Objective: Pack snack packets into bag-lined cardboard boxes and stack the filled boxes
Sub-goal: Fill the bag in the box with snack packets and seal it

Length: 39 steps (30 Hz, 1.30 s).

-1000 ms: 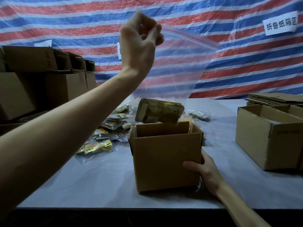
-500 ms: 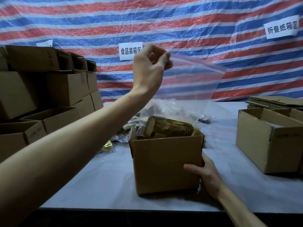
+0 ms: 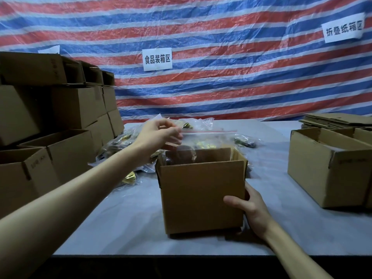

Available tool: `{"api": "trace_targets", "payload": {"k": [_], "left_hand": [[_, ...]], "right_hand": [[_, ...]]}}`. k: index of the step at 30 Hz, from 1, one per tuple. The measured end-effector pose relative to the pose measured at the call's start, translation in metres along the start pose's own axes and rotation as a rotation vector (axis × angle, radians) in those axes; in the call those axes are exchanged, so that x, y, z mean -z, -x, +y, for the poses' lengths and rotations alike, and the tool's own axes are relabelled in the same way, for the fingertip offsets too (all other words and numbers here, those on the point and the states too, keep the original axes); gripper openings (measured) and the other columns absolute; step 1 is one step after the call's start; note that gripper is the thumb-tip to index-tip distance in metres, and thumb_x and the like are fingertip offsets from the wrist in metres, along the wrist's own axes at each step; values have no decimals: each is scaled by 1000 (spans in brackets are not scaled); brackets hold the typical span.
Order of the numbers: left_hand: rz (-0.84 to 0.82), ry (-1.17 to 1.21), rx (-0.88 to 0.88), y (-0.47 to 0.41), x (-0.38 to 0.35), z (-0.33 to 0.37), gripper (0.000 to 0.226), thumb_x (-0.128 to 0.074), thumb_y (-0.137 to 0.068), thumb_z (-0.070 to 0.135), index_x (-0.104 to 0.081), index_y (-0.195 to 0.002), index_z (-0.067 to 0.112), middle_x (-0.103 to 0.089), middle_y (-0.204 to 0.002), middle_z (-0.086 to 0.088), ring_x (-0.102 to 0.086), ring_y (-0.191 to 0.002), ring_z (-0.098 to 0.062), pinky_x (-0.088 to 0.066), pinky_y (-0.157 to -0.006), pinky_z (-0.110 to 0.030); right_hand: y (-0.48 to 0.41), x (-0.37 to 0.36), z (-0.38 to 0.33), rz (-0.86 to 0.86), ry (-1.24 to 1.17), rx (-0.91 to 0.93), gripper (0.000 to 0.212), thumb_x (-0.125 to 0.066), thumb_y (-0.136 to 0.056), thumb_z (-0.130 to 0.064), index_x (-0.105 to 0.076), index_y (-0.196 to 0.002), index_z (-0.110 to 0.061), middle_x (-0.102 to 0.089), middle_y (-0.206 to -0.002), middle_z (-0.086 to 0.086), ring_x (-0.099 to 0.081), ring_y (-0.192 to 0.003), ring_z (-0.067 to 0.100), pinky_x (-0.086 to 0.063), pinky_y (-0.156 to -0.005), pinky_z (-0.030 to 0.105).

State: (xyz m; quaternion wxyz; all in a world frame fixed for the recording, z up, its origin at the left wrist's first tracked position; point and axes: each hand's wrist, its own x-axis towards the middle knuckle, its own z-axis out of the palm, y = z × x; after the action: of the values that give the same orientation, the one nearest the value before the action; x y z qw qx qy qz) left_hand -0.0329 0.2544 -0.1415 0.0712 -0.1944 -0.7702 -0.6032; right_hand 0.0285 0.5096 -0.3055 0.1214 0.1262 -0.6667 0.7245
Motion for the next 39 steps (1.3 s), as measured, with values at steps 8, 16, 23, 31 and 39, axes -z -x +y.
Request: {"api": "trace_targets", "payload": {"k": [8, 16, 23, 31, 39], "left_hand": [[-107, -648, -200, 2, 0, 25, 43, -88, -71, 43, -72, -106, 22, -70, -88, 4, -67, -81, -10, -54, -69, -26], [-616, -825, -60, 9, -28, 33, 43, -58, -97, 51, -75, -118, 17, -76, -107, -5, -71, -99, -23, -57, -91, -39], [-703, -774, 19, 4, -22, 43, 28, -53, -101, 22, -75, -114, 12, -74, -116, -7, -67, -108, -23, -52, -96, -43], [-734, -889, 5, -6, -34, 43, 17, -59, -102, 30, -74, -98, 21, -73, -94, 1, -66, -84, -16, -54, -76, -31], [-739, -364, 49, -6, -23, 59, 20, -50, -107, 21, -60, -91, 14, -77, -100, -8, -74, -85, -22, -62, -69, -34]], "right_hand": [[0, 2, 2, 11, 2, -3, 75, -89, -49, -39, -68, -118, -18, -77, -109, 5, -73, -99, 21, -58, -75, 25], [-1, 1, 2, -3, 15, -12, 79, -90, -49, -41, -66, -121, -20, -76, -111, 5, -73, -100, 21, -59, -75, 25], [-1, 0, 1, -1, 10, -18, 77, -89, -49, -39, -67, -120, -20, -76, -110, 5, -73, -100, 22, -59, -76, 26], [0, 0, 0, 2, 25, -10, 75, -88, -50, -40, -67, -119, -20, -76, -110, 2, -73, -100, 20, -58, -76, 24], [1, -1, 0, 6, 9, -3, 73, -89, -51, -38, -68, -119, -19, -76, -111, 5, -73, -101, 22, -59, -78, 25]]}}
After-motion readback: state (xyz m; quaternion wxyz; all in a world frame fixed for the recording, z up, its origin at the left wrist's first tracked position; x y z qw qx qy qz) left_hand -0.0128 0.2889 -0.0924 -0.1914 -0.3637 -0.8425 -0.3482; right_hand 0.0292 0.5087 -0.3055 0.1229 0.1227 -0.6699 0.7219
